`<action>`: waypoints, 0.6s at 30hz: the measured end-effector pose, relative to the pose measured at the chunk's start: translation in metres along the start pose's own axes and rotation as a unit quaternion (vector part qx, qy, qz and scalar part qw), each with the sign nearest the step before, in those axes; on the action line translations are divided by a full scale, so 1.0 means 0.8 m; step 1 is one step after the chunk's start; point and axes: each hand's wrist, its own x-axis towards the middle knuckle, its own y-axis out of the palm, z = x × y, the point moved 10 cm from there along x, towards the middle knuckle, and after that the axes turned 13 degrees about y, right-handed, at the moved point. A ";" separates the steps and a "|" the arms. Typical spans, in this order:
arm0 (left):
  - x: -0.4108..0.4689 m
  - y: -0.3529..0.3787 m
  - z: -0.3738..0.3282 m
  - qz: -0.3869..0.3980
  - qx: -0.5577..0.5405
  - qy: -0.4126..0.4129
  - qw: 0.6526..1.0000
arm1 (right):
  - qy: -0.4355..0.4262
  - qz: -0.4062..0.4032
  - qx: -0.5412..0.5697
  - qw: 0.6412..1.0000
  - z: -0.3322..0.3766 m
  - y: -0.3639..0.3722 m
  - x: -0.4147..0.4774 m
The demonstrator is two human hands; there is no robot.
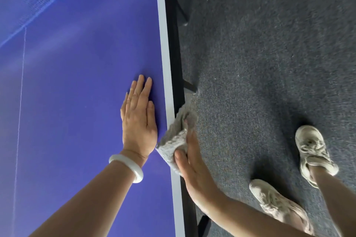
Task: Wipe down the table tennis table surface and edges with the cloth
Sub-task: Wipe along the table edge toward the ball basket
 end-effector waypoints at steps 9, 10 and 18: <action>0.002 0.001 0.004 0.006 0.015 -0.004 1.000 | 0.024 -0.070 -0.031 0.997 0.126 -0.043 0.170; 0.002 0.001 0.004 0.007 0.014 -0.005 1.000 | 0.019 -0.069 -0.020 0.997 0.123 -0.039 0.167; 0.003 0.004 0.007 0.012 0.008 -0.010 1.000 | -0.005 -0.044 -0.057 0.997 0.054 -0.011 0.061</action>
